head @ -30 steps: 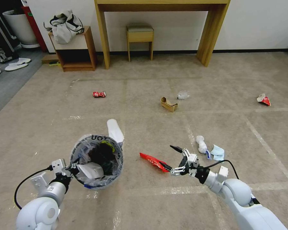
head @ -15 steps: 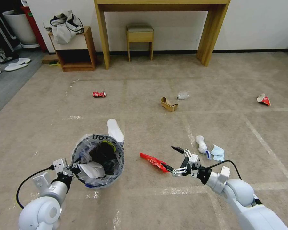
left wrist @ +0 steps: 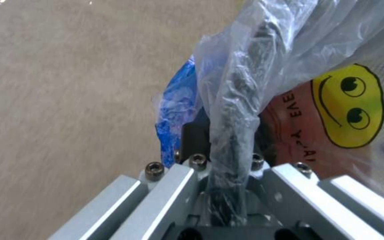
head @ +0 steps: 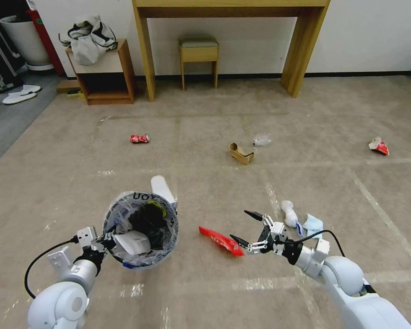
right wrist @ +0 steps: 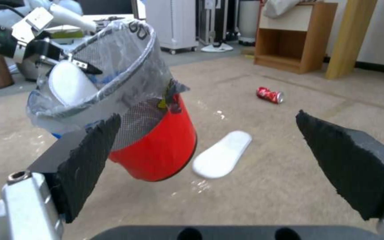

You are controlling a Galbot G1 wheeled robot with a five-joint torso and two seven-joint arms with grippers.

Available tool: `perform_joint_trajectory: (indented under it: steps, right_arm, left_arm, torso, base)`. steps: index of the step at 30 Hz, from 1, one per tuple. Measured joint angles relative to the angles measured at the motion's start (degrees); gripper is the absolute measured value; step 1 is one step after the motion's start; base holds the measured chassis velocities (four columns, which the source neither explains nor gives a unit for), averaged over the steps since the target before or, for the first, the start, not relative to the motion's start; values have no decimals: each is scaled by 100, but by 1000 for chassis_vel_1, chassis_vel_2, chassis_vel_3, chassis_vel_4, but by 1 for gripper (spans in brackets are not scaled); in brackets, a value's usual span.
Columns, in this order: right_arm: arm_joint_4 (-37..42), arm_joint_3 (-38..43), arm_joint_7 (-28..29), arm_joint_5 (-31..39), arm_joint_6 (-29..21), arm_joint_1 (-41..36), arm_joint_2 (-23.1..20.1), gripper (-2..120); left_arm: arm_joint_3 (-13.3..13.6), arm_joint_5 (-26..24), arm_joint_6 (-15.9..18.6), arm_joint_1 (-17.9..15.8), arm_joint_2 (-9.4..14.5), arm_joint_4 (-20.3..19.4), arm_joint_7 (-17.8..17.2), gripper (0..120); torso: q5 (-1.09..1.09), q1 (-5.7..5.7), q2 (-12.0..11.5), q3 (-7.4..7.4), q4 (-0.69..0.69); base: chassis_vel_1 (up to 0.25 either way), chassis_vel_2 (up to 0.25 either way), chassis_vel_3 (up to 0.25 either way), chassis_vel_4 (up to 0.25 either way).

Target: Pick up the trash bin and place the garbage on the floor into it.

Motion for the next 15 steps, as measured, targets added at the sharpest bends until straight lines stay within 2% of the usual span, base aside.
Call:
perform_joint_trajectory:
  steps: [3, 6, 15]
  right_arm:
    - [1, -10, 26, 30, 31, 2, 0, 100]
    - [2, -9, 30, 33, 51, 1, 0, 100]
    - [0, 0, 77, 35, 64, 13, -22, 100]
  left_arm:
    - [-5, 8, -5, 7, -3, -5, 0, 0]
    - [-8, 9, -6, 11, -8, -14, 1, 0]
    - [-37, 5, -6, 1, 1, -25, -9, 0]
  torso:
    - [1, 0, 0, 2, 2]
    - [0, 1, -1, 2, 0]
    - [1, 0, -1, -1, 0]
  base:
    - [-147, 178, 203, -182]
    - [-96, 108, 82, -77]
    - [24, -25, -23, 24]
